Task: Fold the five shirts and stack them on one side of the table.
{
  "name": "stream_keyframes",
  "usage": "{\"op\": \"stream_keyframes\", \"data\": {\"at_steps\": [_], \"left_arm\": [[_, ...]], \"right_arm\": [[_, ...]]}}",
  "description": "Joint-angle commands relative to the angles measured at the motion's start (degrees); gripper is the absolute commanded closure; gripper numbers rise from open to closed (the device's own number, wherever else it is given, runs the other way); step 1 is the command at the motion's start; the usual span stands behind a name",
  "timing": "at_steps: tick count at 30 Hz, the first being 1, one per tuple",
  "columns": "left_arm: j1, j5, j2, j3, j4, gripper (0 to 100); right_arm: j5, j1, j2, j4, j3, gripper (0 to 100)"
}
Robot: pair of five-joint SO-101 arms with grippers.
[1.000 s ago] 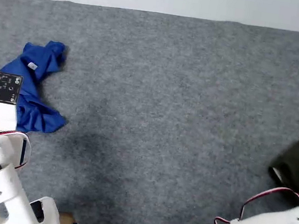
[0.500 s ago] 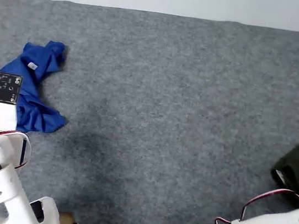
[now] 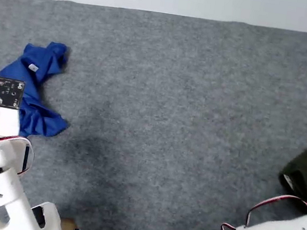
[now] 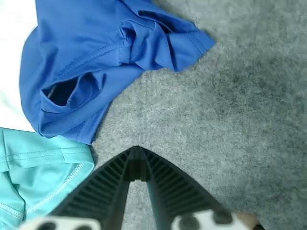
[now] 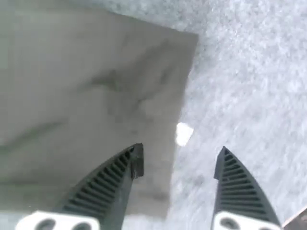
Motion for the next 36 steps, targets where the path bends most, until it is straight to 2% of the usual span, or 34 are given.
{"op": "stream_keyframes", "data": {"at_steps": [1,5,12,20,28,36], "left_arm": [[0.09,-0.53,-0.62,-0.66,-1.05,100],[0.09,-0.53,-0.62,-0.66,-1.14,100],[0.09,-0.62,-0.62,-0.66,-1.14,100],[0.09,-0.62,-0.62,-0.40,-1.23,100],[0.09,-0.62,-0.62,-0.66,-1.23,100],[0.09,-0.62,-0.62,-0.75,-1.14,100]], "right_arm": [[-5.71,-5.23,-7.08,7.69,-3.52,79.9],[-12.66,-9.27,-8.84,7.43,1.49,98.8],[-18.55,-16.13,-9.19,7.43,14.24,98.9],[-21.10,-18.95,-4.88,3.65,26.37,98.9],[-21.10,-22.29,4.09,0.22,26.81,98.9],[-20.92,-23.52,-8.48,3.82,26.64,98.9]]}}
